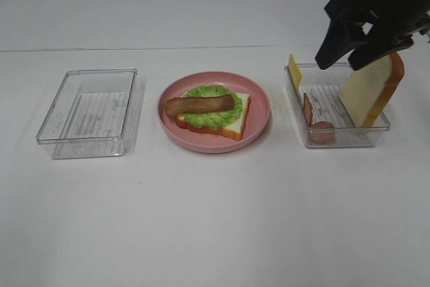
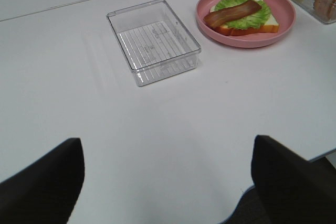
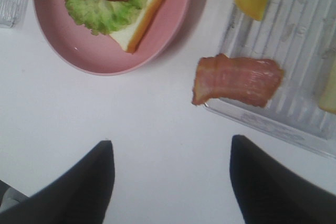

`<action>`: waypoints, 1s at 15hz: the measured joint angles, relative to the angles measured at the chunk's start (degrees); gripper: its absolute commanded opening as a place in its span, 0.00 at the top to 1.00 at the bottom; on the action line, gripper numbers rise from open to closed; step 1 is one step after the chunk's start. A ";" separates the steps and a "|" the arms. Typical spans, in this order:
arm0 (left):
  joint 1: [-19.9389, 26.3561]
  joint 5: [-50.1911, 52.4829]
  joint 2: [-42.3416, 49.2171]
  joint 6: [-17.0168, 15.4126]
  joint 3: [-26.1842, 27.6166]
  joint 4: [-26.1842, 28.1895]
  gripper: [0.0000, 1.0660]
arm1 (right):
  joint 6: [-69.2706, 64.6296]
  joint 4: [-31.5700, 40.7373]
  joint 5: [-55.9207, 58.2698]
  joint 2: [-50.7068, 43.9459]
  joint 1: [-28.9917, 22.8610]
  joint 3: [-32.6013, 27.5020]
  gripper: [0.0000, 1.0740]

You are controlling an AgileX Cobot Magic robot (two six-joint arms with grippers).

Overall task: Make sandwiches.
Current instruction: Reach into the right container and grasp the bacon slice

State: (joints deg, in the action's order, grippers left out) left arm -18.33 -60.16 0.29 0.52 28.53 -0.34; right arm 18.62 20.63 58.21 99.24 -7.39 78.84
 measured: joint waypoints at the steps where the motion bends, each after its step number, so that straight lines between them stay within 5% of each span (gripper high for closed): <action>1: 0.00 0.00 0.00 0.00 0.00 0.00 0.23 | -1.43 -0.92 -0.06 1.83 -2.12 1.78 0.44; 6: 0.00 0.00 0.00 0.00 0.00 0.00 0.23 | -15.70 -6.82 1.32 12.49 -7.28 10.71 0.44; 15: 0.00 0.00 0.00 0.00 0.00 0.00 0.24 | -22.06 -12.43 3.38 20.97 -7.28 12.43 0.50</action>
State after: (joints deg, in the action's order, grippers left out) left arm -18.33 -60.16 0.29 0.52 28.53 -0.34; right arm -3.44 8.19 61.59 120.21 -14.67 91.27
